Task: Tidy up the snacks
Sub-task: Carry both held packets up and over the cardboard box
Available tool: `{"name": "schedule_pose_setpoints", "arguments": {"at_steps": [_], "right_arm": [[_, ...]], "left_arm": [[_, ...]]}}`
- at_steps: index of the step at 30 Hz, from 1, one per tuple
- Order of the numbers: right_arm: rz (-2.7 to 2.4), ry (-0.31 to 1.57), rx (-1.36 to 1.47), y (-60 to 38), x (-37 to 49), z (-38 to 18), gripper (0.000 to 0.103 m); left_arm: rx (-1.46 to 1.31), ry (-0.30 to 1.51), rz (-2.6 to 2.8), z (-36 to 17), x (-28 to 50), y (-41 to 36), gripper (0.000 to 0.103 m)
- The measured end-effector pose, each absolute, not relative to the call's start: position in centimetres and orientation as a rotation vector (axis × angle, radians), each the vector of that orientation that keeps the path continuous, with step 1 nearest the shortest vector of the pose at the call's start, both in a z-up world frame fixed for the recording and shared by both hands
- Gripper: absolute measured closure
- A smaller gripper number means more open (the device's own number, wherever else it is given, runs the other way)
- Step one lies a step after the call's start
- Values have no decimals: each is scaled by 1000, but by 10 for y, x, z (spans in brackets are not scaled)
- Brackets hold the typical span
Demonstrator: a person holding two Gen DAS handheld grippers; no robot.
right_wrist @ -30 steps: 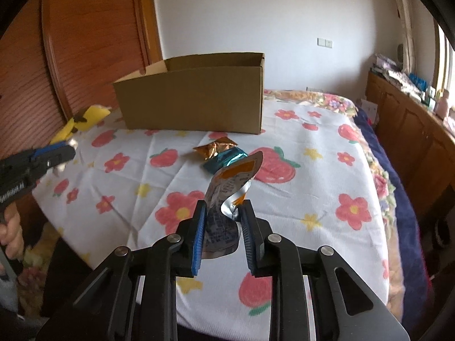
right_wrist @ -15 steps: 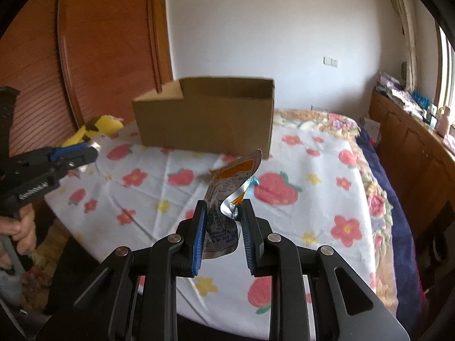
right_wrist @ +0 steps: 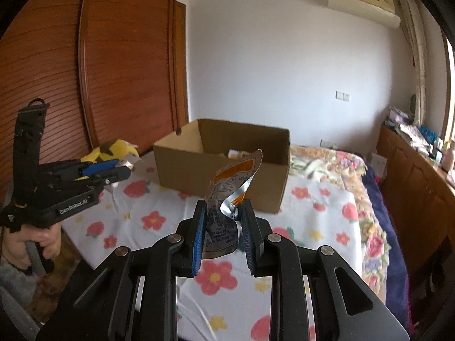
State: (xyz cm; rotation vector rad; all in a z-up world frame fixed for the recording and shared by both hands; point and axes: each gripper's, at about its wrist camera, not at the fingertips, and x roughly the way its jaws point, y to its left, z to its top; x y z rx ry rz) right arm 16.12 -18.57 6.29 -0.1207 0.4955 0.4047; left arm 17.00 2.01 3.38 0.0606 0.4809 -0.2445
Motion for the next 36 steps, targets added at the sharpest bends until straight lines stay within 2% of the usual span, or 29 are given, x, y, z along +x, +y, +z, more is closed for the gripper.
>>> {"name": "schedule_pose_setpoints", "arguments": {"at_steps": [18,36], "right_arm": [[427,437,-193,-149,279,83,81],[426,478,-171,-134,366,41,81]], "left_arm": [[117,435,-213,50,291,26,82],[63,478,-235,16,367,33,82]]}}
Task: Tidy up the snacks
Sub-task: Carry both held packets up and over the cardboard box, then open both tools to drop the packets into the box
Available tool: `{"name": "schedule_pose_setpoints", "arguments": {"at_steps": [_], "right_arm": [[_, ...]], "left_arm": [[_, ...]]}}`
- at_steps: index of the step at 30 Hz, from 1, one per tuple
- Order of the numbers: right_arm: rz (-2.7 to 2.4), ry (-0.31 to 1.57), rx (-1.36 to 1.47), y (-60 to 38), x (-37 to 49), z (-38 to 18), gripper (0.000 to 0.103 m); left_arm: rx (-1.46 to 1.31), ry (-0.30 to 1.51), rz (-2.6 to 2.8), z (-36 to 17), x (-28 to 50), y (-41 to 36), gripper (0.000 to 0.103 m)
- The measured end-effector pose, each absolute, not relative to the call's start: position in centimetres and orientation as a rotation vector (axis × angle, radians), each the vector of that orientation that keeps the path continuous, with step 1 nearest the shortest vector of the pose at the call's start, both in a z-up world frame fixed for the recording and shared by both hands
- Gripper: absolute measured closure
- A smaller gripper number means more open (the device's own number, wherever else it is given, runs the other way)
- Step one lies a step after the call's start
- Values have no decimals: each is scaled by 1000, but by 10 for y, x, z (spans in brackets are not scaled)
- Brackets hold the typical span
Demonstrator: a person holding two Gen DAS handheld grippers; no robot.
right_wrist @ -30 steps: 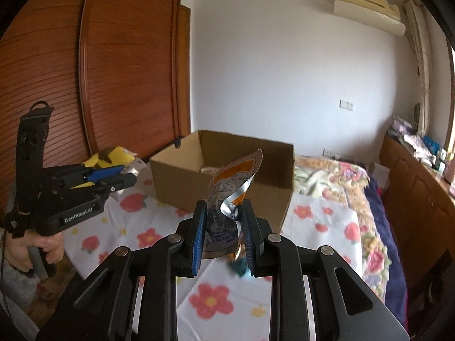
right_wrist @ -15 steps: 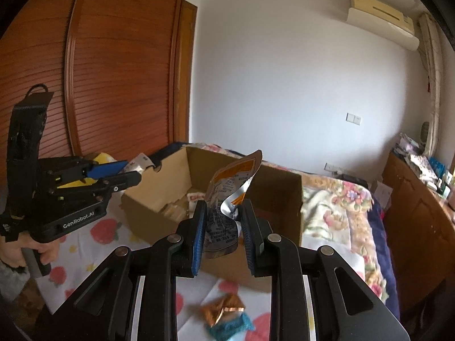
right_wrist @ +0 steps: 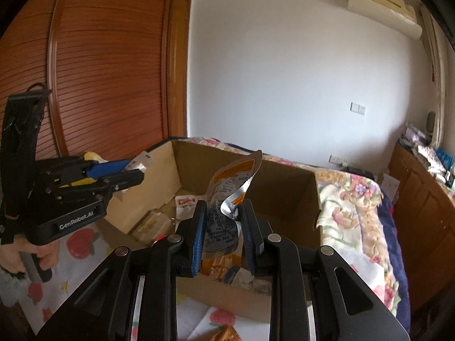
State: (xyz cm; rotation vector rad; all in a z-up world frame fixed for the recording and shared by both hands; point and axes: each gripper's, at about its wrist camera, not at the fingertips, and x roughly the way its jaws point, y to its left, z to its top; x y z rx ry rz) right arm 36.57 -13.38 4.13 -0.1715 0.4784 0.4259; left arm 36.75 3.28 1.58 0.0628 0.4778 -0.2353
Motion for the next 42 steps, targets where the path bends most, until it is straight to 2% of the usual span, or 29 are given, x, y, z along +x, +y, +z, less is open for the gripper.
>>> {"name": "schedule_pose_setpoints", "arguments": {"at_steps": [15,20,22,24,25,26,27,42], "right_arm": [[391,531,-171,-135,395,22,81],[389,541,-170,-135,396,20,81],[394,546,-174,-134,396,19,80],[394,551,-170,-134,396,17,78],[388,547,-165,-135,395,17,74],[381,544,-164,-135,394,17,63],[385,544,-164,-134,392,17,61],[327,555,-111,-162,332,32,61]], "left_arm": [[68,508,-244,3,380,33,81],[74,510,-246,2,382,32,79],[79,506,-241,1,380,32,72],[75,499,-242,1,377,33,70],[64,496,-246,2,375,34,68],[58,493,-247,2,373,34,66],[51,489,-246,2,371,35,63],[101,406,-371,24,331,19,62]]}}
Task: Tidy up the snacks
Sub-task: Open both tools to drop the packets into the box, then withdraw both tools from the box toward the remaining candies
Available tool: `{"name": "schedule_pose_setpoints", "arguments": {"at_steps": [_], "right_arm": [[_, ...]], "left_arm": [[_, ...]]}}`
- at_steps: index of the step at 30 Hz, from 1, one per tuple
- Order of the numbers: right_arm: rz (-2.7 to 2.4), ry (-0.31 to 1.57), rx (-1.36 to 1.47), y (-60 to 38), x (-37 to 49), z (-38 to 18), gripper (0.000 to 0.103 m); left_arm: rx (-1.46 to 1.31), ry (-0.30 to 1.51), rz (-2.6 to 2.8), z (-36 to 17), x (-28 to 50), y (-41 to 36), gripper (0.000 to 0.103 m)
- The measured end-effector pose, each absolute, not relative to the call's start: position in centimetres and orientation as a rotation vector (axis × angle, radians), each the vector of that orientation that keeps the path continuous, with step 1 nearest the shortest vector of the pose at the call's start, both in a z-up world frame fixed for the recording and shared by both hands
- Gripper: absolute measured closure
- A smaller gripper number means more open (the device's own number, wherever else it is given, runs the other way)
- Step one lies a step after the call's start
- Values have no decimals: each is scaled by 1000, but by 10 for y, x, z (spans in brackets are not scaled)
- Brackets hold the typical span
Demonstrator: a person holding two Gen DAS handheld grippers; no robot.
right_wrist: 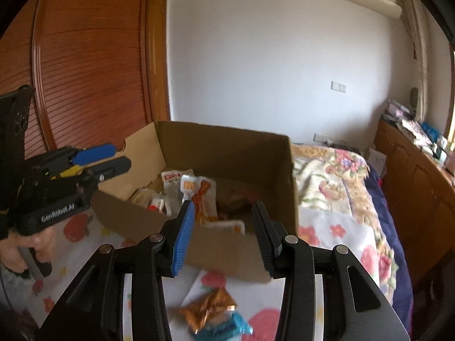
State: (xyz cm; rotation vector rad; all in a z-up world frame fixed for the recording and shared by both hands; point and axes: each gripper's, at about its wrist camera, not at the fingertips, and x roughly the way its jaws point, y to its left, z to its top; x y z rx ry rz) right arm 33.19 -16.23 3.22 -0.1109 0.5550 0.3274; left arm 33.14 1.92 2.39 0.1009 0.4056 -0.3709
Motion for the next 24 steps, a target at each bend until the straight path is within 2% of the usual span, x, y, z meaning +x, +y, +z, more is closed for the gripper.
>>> {"name": "schedule_pose_setpoints", "arguments": {"at_steps": [13,24], "right_arm": [[253,698,-85,-184,284,-13,61],[209,778,-95,-183,288,-58,61]], "left_arm": [[141,472,-471,9,296,-4,62],[159,533,-483,-25,280,-27,62]]}}
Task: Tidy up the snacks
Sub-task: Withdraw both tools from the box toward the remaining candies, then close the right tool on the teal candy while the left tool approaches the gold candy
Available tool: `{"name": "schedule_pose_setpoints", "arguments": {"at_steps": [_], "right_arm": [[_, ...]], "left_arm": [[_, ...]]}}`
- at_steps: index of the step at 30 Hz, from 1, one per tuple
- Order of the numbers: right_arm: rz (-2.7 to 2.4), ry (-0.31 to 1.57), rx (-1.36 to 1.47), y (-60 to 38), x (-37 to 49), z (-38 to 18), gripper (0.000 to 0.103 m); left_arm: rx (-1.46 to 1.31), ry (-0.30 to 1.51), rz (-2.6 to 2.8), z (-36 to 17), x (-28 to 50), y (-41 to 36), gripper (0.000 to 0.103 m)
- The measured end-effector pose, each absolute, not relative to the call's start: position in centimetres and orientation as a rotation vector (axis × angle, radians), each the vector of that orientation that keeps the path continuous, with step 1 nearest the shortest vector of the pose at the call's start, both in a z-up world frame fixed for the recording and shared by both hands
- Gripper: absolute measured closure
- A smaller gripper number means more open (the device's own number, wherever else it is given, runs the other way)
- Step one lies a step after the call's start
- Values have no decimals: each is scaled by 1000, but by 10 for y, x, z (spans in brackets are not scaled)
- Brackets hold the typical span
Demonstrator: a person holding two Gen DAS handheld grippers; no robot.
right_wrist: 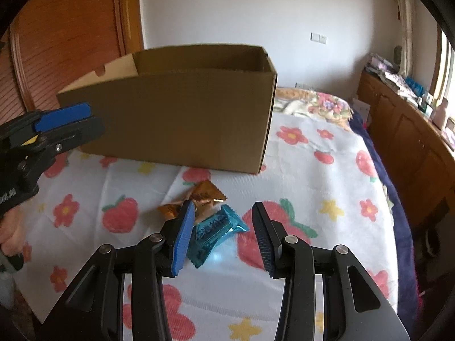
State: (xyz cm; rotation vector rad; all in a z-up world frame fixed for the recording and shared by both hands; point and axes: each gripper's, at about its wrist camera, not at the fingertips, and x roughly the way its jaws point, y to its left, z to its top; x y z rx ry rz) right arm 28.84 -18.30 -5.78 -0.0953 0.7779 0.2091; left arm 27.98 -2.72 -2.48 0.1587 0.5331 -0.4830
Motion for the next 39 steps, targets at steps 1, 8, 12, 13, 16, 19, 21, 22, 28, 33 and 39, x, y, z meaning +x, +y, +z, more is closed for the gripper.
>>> {"name": "schedule_pose_setpoints", "arguments": {"at_steps": [1,8,12,13,16,19,21,22,28,33,39], "right_arm": [[207,784,-94,-182,291,-60,61],[203,845,-91,-181,299,-76,61],[222,877,-50,-187,298,-82,61],[229,882,-31,-190,298,-83,61],[238,887,-8,-192,296,-84,61],[242,891,19,-193,296,-86,60],[240,889,19,-192,296,-87,60],[238,889,17,-190,296,-87,59],[217,898,-6,-184,301,-91,56],[225,900,-44,-183,300,-92,62],[262,890,-13,-192,291,-89,90]], "left_arm": [[160,540,-483,-27,281,-28,62],[163,575,-501,-43,283,-32,62],[177,601,-506,-52,285,-34,62],[179,609,-509,-54,285,-34,62],[168,608,-520,-53,284,-32,62],[173,611,-524,-53,284,-31,62],[175,612,-525,-52,284,-31,62],[179,613,-524,-52,284,-31,62],[188,612,-528,-53,286,-35,62],[183,617,-525,-53,287,-35,62],[188,622,-519,-54,290,-37,61]]}}
